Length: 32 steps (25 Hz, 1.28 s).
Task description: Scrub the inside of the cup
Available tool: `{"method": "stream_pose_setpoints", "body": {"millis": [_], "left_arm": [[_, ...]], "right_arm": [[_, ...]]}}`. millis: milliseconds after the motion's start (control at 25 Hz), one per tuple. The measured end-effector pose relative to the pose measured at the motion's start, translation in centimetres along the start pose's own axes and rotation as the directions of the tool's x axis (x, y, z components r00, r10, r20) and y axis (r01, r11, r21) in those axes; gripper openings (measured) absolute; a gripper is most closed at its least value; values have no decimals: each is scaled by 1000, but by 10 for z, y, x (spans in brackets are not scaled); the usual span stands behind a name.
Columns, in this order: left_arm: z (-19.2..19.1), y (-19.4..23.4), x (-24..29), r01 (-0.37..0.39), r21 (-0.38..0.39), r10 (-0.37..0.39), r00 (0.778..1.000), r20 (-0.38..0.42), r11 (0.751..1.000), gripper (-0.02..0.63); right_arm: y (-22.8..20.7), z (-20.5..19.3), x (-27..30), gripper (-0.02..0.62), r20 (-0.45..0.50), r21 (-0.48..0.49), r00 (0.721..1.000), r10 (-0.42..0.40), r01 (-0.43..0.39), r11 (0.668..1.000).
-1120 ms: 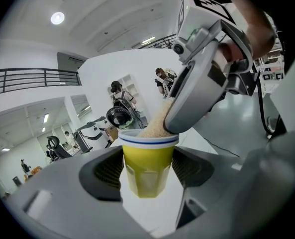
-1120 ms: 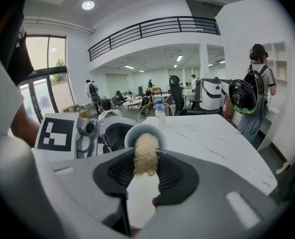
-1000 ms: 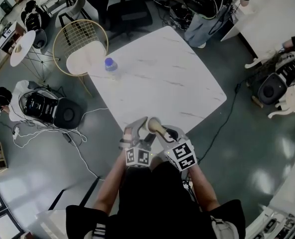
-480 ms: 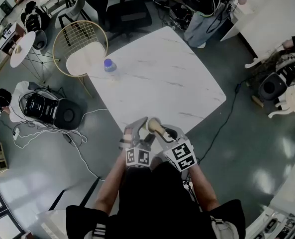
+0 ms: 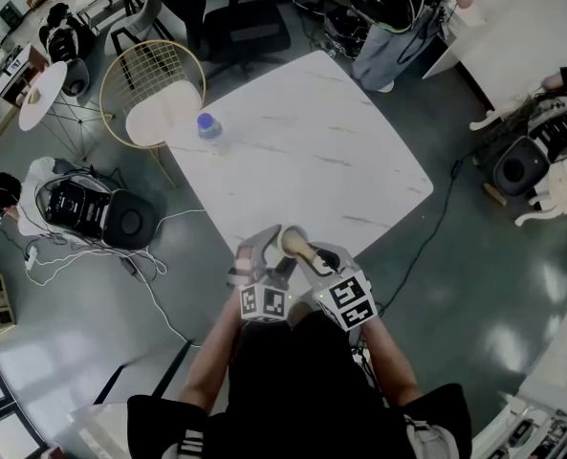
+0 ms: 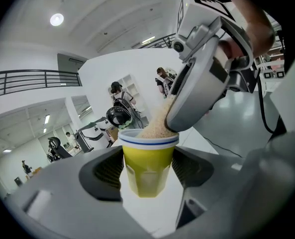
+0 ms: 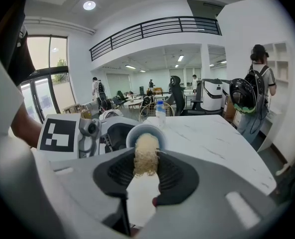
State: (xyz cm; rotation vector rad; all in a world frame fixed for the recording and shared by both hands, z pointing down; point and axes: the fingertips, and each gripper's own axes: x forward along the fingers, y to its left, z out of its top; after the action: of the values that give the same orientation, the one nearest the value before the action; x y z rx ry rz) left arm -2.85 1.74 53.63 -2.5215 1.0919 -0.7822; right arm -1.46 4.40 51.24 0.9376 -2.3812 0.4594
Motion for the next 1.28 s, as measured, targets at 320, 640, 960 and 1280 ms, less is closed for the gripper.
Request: {"method": "stream_pose_setpoints", "body": {"millis": [320,640,960,1280], "left_arm": [[3,-6,3,7,-5,-7,1000,8,1000,311],[8,-8,8,13,0,-13,1000,14,1000,311],[8,-4,12,11,-4,-11,1000,12,1000,312],[0,-5,16,15,-44,-14,1000,14,999,313]], "right_arm": [[-11,-2,-4,107,1,12,1000,-20,20,1000],[-10,7,-7,107,15,1,1000,-11,11,1000],[-6,1,-5,107,-4,-10,1000,18,-19,1000],[-24,-3,-5,107,-12,19,1000,-8,8,1000]]}}
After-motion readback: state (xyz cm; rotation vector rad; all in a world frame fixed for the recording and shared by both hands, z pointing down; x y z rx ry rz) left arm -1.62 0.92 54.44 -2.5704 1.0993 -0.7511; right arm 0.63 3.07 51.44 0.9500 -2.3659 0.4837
